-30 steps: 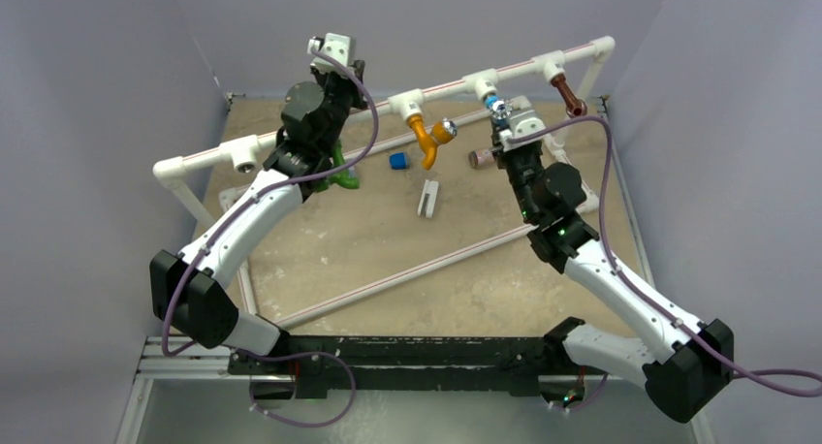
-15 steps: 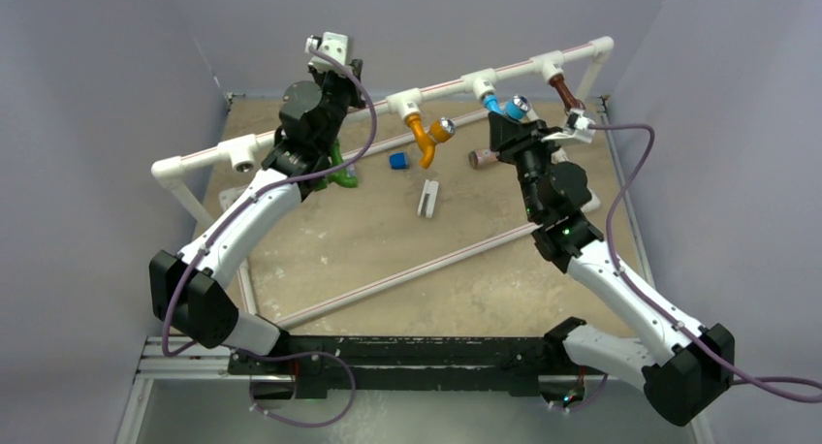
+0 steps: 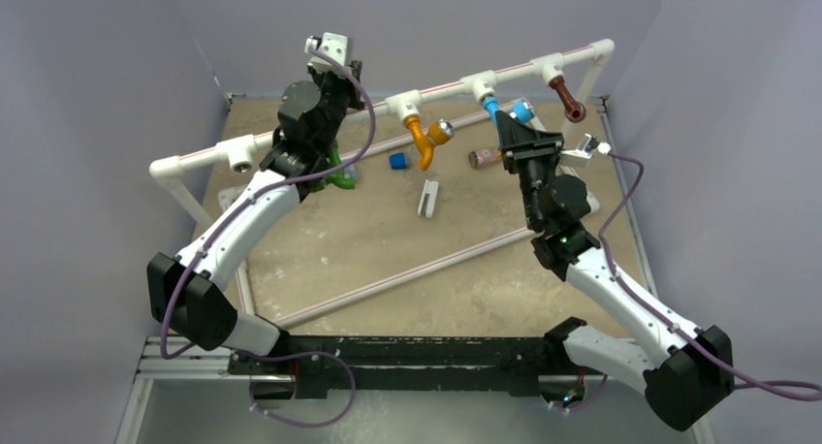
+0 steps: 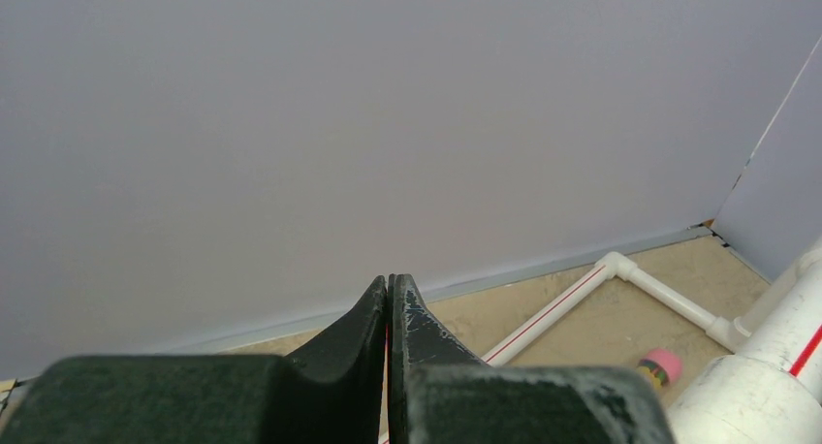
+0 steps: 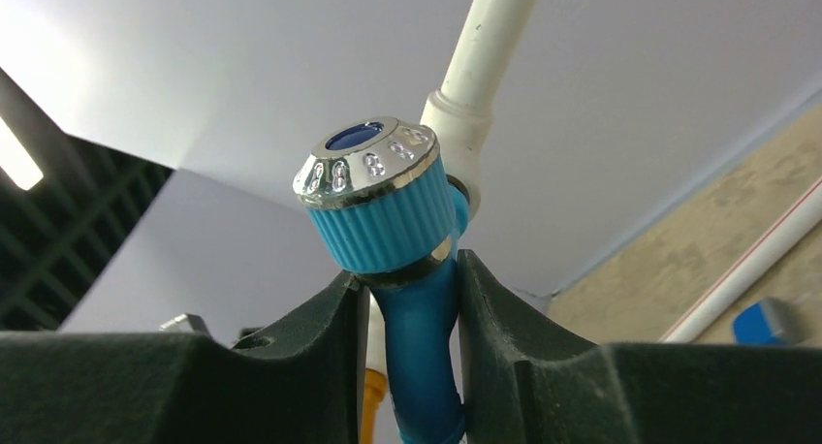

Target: Install the water faucets

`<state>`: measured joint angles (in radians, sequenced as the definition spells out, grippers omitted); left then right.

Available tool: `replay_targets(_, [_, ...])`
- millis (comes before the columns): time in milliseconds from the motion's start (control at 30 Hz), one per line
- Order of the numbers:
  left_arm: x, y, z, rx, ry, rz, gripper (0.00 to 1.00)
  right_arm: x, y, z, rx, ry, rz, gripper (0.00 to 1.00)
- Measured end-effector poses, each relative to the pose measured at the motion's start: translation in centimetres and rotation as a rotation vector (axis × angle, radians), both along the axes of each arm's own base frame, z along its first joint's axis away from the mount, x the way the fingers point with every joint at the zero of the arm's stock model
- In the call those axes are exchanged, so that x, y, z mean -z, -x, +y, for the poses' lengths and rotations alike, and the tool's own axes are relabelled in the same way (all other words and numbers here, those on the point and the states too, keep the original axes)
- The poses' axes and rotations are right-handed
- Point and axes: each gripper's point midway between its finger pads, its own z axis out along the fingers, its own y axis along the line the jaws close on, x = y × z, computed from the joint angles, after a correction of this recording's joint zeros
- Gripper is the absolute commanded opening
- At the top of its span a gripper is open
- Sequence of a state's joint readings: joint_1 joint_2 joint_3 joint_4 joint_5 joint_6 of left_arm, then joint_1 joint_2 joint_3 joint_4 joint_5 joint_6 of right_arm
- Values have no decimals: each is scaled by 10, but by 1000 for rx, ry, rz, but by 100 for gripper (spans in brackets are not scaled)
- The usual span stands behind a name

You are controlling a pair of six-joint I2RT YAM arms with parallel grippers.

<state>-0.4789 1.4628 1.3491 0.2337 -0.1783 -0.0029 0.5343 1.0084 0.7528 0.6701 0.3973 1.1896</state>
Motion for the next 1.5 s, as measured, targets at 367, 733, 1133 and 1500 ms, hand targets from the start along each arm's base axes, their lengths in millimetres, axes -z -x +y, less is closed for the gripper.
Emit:
replay_targets(367, [0,0,0,0,0,0,0,0,1,2,-83,-318,54,14])
replay_targets(733, [1,0,-5,5,2,-3,0,-15,52,58,-425,-339,67,66])
replay_targets(1133, [1,0,-5,5,3,-4,0,10,66,35,-291,43,85,78])
replay_targets(1500, [1,0,-6,4,3,-4,0,10,68,-8,-69,762,-36,79])
